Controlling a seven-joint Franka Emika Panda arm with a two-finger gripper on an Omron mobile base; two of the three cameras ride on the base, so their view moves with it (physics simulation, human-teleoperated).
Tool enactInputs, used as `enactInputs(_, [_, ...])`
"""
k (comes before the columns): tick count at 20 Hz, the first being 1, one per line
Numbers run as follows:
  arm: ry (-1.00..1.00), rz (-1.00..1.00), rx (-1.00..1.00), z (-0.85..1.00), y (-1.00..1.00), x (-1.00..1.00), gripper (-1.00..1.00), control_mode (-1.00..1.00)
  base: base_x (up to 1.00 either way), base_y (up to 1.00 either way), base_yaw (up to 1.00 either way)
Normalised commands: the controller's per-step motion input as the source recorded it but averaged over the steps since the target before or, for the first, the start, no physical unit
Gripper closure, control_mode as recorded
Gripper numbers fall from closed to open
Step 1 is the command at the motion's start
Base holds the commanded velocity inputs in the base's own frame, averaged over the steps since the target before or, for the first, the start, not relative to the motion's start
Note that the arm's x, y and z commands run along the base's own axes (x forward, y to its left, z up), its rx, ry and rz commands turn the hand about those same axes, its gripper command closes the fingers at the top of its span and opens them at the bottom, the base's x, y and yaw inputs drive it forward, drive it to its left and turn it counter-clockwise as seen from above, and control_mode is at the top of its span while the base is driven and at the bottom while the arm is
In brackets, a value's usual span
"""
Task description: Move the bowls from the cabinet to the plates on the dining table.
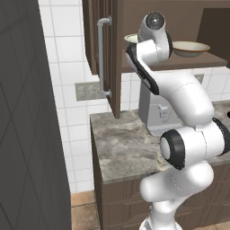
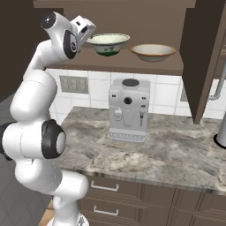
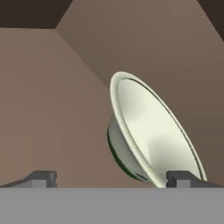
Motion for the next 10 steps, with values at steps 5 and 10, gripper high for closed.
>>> enactInputs(5, [0.01,0.00,-0.06,-0.03,0.00,0.35,-1.00,-1.00,0.00,0.00,0.00])
enactInputs(10, [0.02,0.00,-0.05,-0.07,0.00,0.34,-1.00,-1.00,0.00,0.00,0.00])
